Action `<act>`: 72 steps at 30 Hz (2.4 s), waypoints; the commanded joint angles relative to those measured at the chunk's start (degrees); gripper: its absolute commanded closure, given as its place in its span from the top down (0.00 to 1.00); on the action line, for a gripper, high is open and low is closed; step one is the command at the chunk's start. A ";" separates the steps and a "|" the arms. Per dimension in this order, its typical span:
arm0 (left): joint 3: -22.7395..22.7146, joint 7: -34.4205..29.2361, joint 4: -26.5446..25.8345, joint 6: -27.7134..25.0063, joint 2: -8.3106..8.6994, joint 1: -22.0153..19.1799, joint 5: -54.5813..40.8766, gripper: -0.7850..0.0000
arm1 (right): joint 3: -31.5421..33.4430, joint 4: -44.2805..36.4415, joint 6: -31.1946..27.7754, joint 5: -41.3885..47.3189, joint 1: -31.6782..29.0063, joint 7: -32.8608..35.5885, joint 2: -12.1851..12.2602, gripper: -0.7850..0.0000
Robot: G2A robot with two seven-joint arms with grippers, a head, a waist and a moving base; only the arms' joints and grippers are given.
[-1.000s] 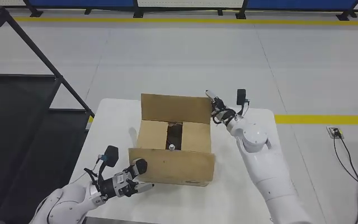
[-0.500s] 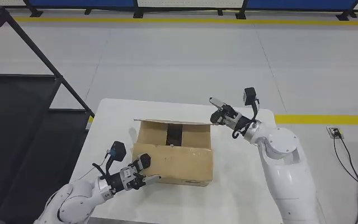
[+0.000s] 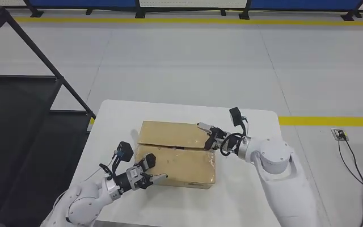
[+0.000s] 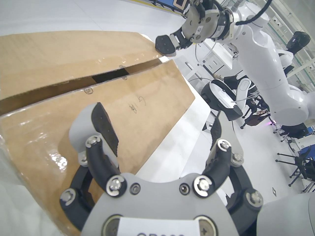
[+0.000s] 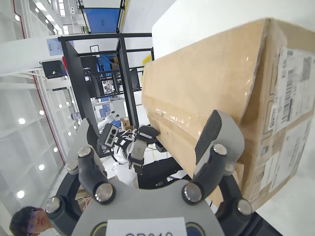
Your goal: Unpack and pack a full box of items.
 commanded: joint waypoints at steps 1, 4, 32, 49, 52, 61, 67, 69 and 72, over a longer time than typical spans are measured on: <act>-0.13 0.99 -0.10 0.65 -0.09 0.03 0.81 1.00 | -0.42 -0.43 0.02 0.33 -0.68 -0.30 0.09 1.00; -1.15 3.84 -0.53 1.88 -0.21 0.45 1.66 1.00 | -0.95 -0.82 0.37 0.57 -1.40 -1.21 0.22 1.00; -22.02 18.98 3.10 12.76 0.99 19.35 28.42 1.00 | -4.99 1.72 -3.53 2.68 -0.94 -7.11 1.08 1.00; -10.33 20.84 16.08 13.61 -0.81 4.68 35.81 1.00 | -5.54 -1.98 -2.86 2.21 -2.61 -8.56 1.98 1.00; -7.59 22.42 18.93 12.94 -1.40 1.64 36.91 1.00 | -5.57 -1.81 -2.96 2.64 -2.92 -8.81 2.10 1.00; -0.10 27.73 25.82 16.06 -3.54 -6.27 41.41 1.00 | -5.65 -1.50 -3.06 3.74 -3.13 -9.47 2.43 1.00; 4.41 30.67 30.37 19.65 -4.97 -10.41 46.39 1.00 | -5.87 -1.63 -3.00 4.12 -3.20 -9.85 2.64 1.00; 5.05 32.03 31.70 20.70 -5.43 -11.10 45.92 1.00 | -5.96 -1.65 -2.92 4.21 -3.22 -9.90 2.71 1.00; 4.75 33.74 33.25 21.40 -5.88 -11.65 43.56 1.00 | -6.09 -1.70 -2.89 4.24 -3.18 -9.87 2.84 1.00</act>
